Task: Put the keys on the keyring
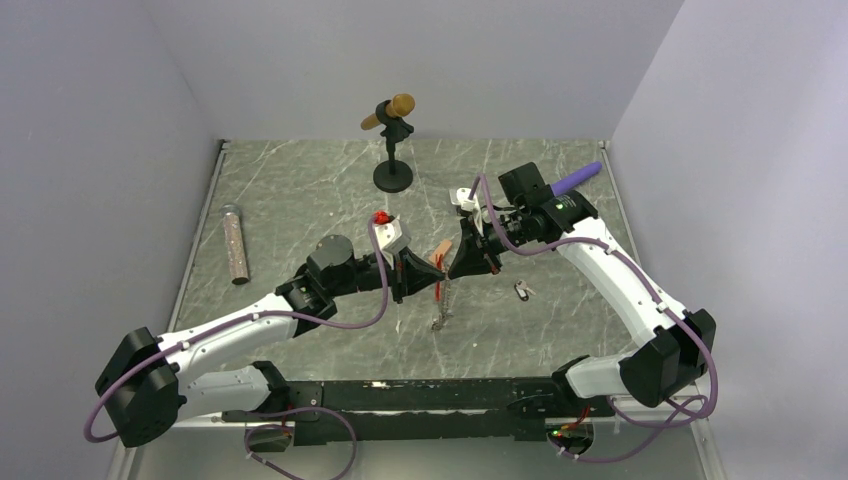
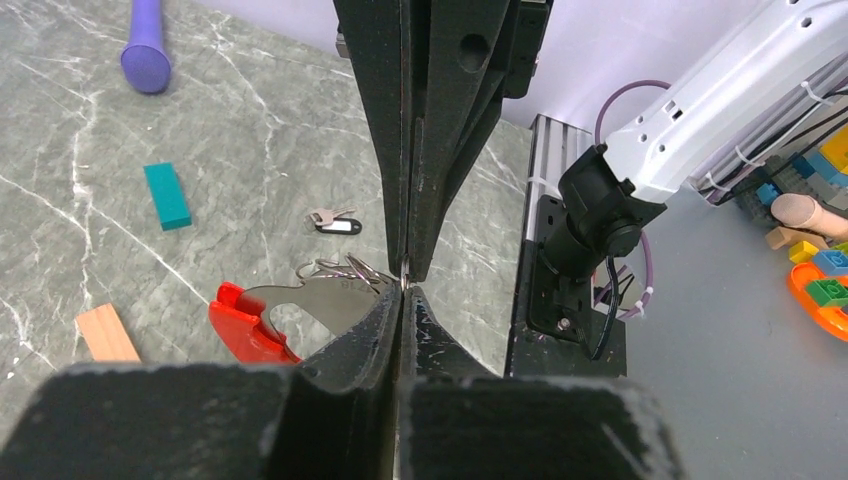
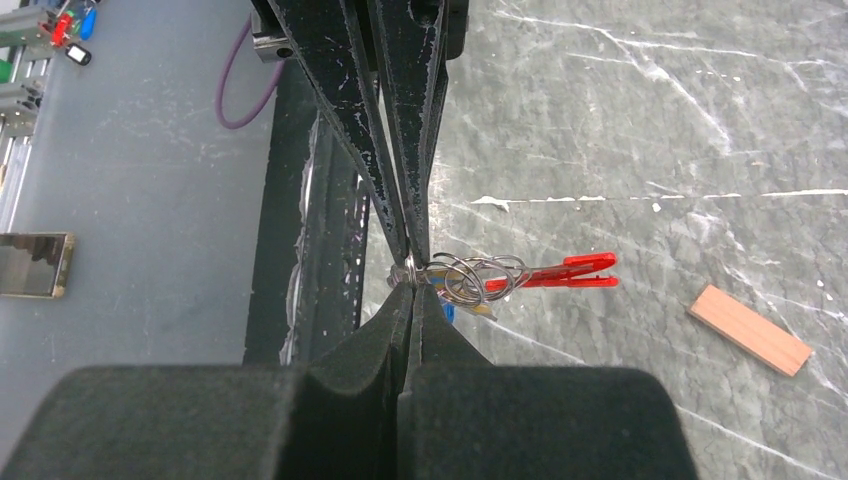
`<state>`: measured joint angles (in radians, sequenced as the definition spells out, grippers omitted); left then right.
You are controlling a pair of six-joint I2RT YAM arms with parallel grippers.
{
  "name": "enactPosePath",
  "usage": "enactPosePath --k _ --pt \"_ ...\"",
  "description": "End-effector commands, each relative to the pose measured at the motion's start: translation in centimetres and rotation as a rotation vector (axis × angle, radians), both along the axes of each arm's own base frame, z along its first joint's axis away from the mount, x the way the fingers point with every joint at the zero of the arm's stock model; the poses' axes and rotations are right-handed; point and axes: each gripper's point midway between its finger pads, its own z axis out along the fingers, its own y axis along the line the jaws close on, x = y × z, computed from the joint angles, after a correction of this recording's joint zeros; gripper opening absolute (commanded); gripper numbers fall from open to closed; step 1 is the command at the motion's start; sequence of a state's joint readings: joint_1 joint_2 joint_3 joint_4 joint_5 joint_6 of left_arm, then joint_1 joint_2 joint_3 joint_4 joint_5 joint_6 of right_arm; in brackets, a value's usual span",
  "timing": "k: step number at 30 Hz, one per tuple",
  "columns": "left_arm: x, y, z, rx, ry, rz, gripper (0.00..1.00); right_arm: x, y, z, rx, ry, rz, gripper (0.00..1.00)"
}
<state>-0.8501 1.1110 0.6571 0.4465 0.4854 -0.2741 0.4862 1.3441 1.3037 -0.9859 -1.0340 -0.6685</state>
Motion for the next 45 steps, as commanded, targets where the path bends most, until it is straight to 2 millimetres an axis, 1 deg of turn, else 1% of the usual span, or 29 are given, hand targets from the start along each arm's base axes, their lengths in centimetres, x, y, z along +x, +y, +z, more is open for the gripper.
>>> enactPosePath --k 1,7,8,9,13,14,15,17,22,25,27,31,37,39,41,43,45 --pt "-0.9 -0.6 3.5 -0.091 -0.082 -0.066 0.00 -0.4 0.3 1.4 0.052 -0.031 0.020 0.00" --pt "-0.8 -0.3 3.4 -0.089 -0.099 -0.057 0.00 -0.5 0.4 1.4 0.054 -0.026 0.023 0.00" --pt "-0.8 -0.3 3.3 -0.087 -0.100 -0.054 0.00 -0.5 0.4 1.5 0.056 -0.026 0.025 0.01" --pt "-0.8 -0.2 3.2 -0.086 -0.105 -0.051 0.00 -0.6 0.4 1.5 0.057 -0.023 0.025 0.08" --pt "-1.0 0.4 2.9 -0.086 -0.125 -0.040 0.00 -0.9 0.2 1.9 0.068 -0.031 0.036 0.45" --pt "-1.1 0.5 2.7 -0.087 -0.141 -0.041 0.00 -1.1 0.1 2.2 0.073 -0.038 0.042 0.51" --pt "-1.3 0.7 2.7 -0.090 -0.160 -0.042 0.00 -1.2 -0.1 2.4 0.078 -0.044 0.048 0.53" --pt "-1.6 1.2 2.7 -0.100 -0.222 -0.043 0.00 -1.6 -0.5 3.1 0.094 -0.057 0.063 0.55" --pt "-3.2 2.7 2.8 -0.108 -0.432 -0.080 0.00 -1.8 -2.7 5.1 0.154 -0.124 0.052 0.58" --pt "-4.7 3.4 3.1 -0.120 -0.611 -0.136 0.00 -1.8 -3.9 4.9 0.168 -0.179 0.033 0.61" --pt "-5.2 3.9 3.4 -0.124 -0.713 -0.150 0.00 -1.9 -4.5 4.7 0.179 -0.204 0.027 0.62" --pt "-5.6 4.2 4.0 -0.104 -0.824 -0.170 0.00 -1.7 -5.1 4.2 0.178 -0.219 0.012 0.63" --pt "-5.3 4.2 4.7 -0.076 -0.843 -0.176 0.00 -1.2 -5.5 3.4 0.159 -0.224 -0.004 0.64" --pt "-5.0 4.3 4.9 -0.078 -0.810 -0.160 0.00 -1.0 -5.8 3.0 0.145 -0.230 -0.012 0.64" --pt "-4.1 4.5 5.4 -0.073 -0.741 -0.127 0.00 -0.2 -6.2 2.4 0.125 -0.235 -0.049 0.64" --pt "-3.2 4.9 5.6 -0.072 -0.658 -0.104 0.00 0.9 -7.0 1.5 0.110 -0.225 -0.111 0.64" --pt "-2.8 5.3 5.8 -0.079 -0.632 -0.096 0.00 2.2 -8.5 -0.5 0.054 -0.220 -0.188 0.64"
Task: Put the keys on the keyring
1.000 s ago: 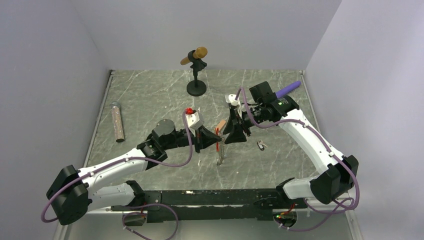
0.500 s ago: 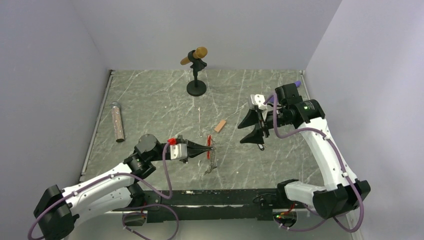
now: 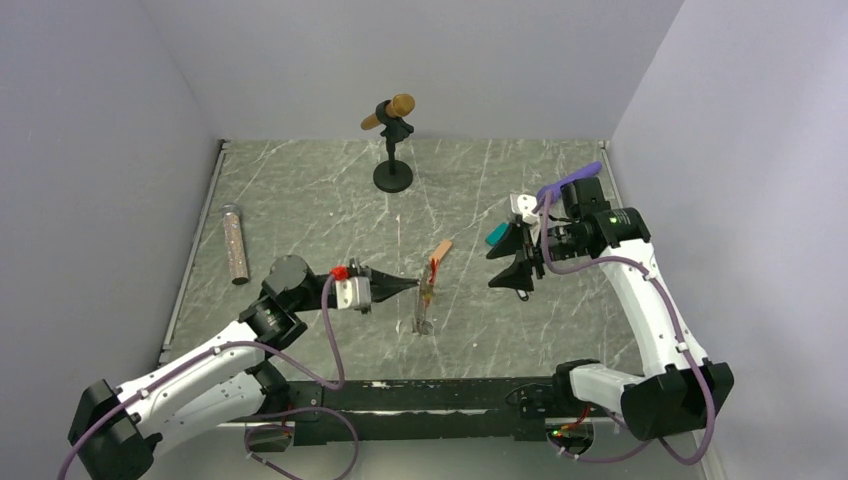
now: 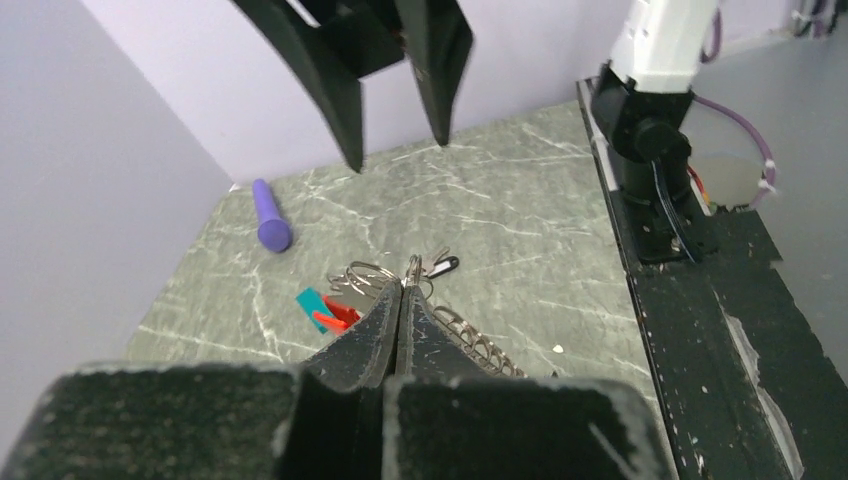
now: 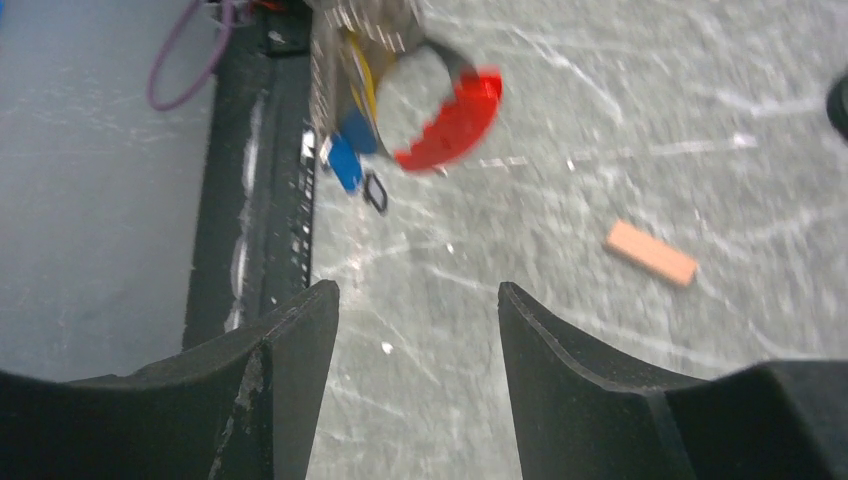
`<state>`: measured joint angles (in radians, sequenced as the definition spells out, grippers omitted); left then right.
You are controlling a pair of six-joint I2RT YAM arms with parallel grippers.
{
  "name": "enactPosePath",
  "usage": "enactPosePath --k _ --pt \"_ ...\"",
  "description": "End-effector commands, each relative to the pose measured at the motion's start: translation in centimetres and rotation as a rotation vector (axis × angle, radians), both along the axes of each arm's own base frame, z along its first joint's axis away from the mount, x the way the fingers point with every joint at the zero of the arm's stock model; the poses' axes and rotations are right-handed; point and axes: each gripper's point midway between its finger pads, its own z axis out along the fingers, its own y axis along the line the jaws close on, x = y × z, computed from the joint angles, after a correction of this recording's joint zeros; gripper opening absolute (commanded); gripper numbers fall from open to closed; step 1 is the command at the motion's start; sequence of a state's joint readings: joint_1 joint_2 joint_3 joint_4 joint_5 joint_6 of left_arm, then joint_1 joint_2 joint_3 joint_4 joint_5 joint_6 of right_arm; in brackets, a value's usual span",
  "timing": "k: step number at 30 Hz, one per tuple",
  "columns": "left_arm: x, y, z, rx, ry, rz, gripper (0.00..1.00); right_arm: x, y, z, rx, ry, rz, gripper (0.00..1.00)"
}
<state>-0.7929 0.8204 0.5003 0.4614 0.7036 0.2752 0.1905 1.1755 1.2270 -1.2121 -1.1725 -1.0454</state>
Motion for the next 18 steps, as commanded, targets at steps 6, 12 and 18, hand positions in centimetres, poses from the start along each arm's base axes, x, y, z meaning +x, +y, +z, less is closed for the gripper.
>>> enactPosePath --k 6,12,18 --pt "1.2 1.7 3.9 0.007 0.053 0.025 0.00 6.6 -8.3 -8.4 -0.235 -0.046 -0.386 0.64" --pt "1.8 3.3 3.1 0.026 0.020 0.076 0.00 9.4 -12.3 -13.6 -0.355 0.024 -0.530 0.62" --pt "1.5 4.3 2.6 0.031 -0.010 0.107 0.00 12.0 -13.3 -16.6 -0.328 0.299 -0.666 0.52"
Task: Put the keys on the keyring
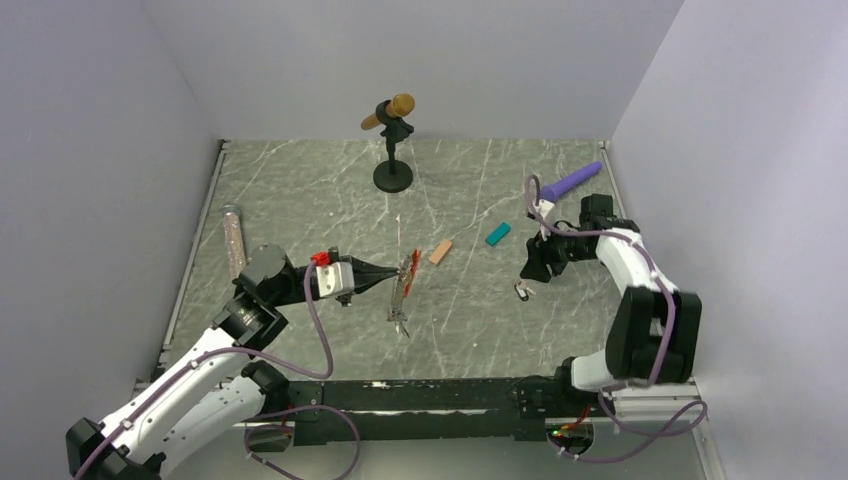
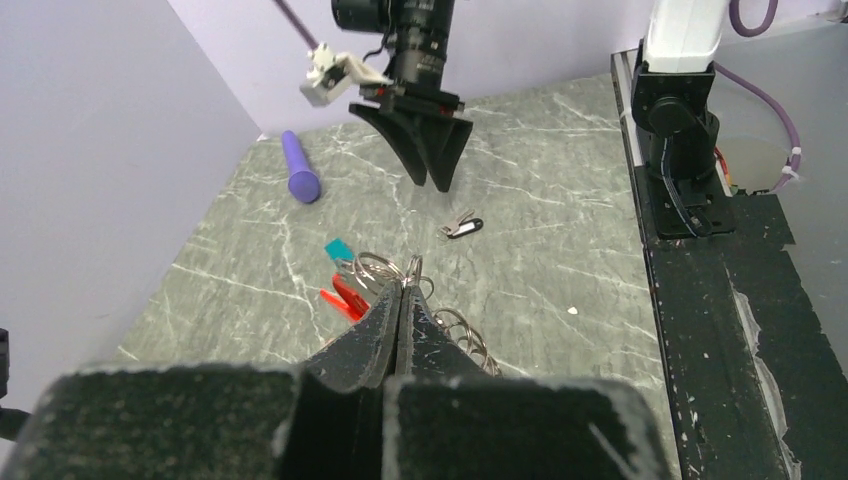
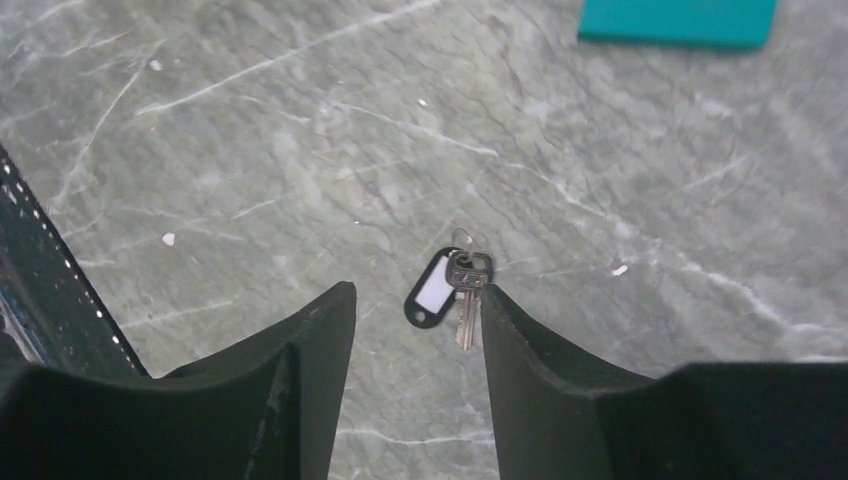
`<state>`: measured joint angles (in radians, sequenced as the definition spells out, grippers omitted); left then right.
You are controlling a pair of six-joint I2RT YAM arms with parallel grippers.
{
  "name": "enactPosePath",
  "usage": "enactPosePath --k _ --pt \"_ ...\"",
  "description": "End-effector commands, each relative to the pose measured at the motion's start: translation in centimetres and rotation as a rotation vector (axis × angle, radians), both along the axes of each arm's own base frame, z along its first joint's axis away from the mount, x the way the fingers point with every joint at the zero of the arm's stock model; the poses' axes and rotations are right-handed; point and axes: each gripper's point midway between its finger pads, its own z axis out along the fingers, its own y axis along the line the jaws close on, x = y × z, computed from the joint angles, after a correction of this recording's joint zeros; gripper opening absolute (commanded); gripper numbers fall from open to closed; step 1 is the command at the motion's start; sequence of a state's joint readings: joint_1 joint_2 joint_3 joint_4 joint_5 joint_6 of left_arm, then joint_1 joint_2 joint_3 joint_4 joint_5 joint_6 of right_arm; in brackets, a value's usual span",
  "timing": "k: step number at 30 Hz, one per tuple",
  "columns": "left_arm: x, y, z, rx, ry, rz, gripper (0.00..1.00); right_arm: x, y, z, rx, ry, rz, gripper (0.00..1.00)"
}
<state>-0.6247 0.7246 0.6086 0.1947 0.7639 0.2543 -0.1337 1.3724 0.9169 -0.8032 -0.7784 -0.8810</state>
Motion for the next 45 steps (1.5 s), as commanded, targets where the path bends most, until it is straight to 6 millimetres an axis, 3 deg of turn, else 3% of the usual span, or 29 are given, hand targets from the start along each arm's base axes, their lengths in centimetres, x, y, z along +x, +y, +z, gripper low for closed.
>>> enactPosePath --k 1,16,22,35,45 --pt "-0.6 0.8 0.7 -0.010 -0.081 0.006 0.00 3.3 -1.3 -0.9 0.027 0.059 -0.141 0.52" --pt "-1.0 1.5 1.3 -0.002 -0.127 0.026 0.00 4.0 -1.8 -5.4 -0.002 0.090 -0.074 0.51" --pt "-1.0 1.4 1.2 0.001 -0.126 0.023 0.00 4.3 -1.9 -5.8 -0.011 0.107 -0.051 0.50" --pt "-0.8 1.2 0.8 0.010 -0.116 0.016 0.00 2.9 0.6 -6.6 -0.024 0.168 0.086 0.46" --pt "-0.9 1.2 0.8 0.010 -0.119 0.011 0.00 2.2 0.5 -7.2 -0.042 0.210 0.080 0.44"
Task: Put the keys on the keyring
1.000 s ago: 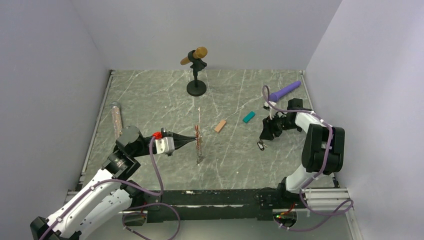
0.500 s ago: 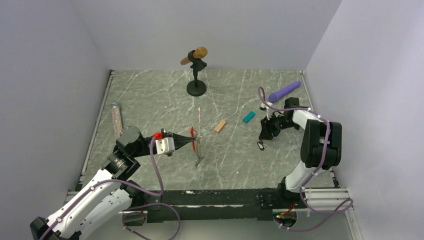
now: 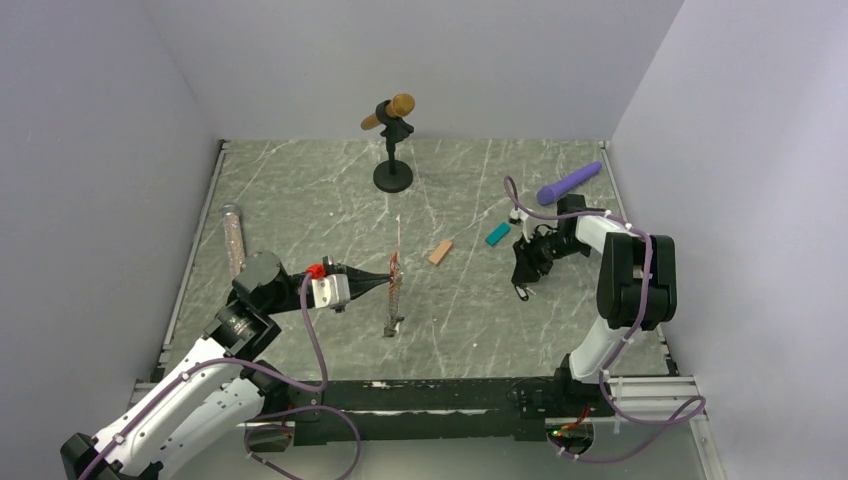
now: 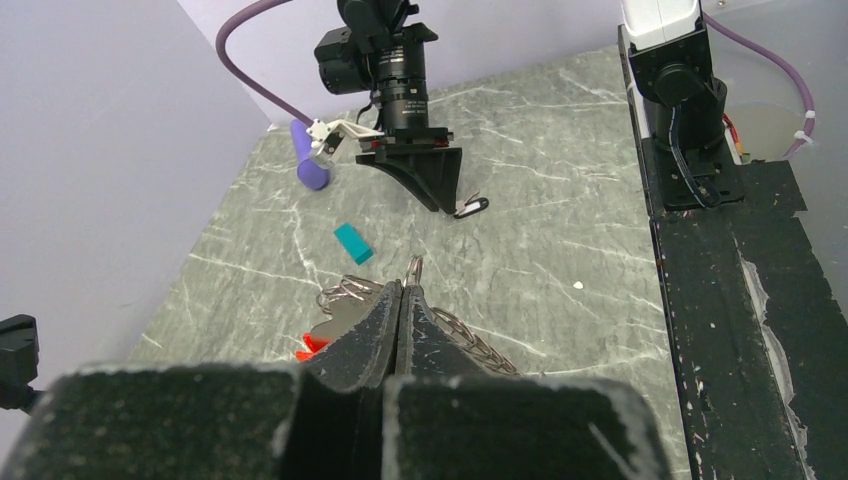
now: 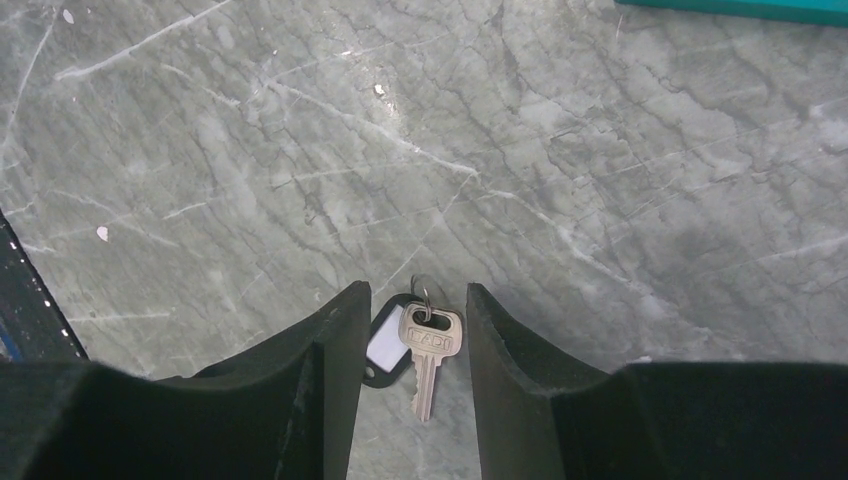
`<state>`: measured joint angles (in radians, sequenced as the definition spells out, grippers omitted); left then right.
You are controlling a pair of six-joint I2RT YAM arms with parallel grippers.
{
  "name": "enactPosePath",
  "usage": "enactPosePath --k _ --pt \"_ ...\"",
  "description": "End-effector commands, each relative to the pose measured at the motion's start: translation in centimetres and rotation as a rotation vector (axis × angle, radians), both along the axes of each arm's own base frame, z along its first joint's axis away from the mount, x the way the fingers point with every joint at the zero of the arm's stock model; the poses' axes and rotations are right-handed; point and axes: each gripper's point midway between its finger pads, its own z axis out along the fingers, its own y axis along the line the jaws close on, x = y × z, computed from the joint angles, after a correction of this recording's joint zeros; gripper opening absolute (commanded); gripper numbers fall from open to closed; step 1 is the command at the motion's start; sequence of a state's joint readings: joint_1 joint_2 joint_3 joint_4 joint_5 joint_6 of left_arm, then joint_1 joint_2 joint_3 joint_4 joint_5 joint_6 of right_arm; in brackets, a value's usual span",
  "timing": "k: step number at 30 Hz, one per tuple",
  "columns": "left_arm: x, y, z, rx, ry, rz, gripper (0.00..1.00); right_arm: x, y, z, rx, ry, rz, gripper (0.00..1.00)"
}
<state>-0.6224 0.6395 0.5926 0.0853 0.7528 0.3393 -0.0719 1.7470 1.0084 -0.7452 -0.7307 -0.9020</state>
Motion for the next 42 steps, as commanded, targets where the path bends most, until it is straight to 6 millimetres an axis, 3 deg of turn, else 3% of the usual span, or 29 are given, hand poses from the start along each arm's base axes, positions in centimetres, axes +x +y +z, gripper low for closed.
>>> enactPosePath --k 1,31,42 --pt "0.0 0.0 1.6 -0.028 -0.068 -0.009 0.00 0.2 -0.3 0.2 -0.017 -0.006 0.015 0.44" --pt "-0.1 0.1 1.5 -0.024 -0.069 -0.007 0.00 -0.6 -0.2 -0.4 -0.014 0.036 0.028 0.29" --pt "-0.1 0.1 1.5 -0.024 -0.069 -0.008 0.00 0.6 -0.1 1.1 0.003 -0.014 -0.016 0.35"
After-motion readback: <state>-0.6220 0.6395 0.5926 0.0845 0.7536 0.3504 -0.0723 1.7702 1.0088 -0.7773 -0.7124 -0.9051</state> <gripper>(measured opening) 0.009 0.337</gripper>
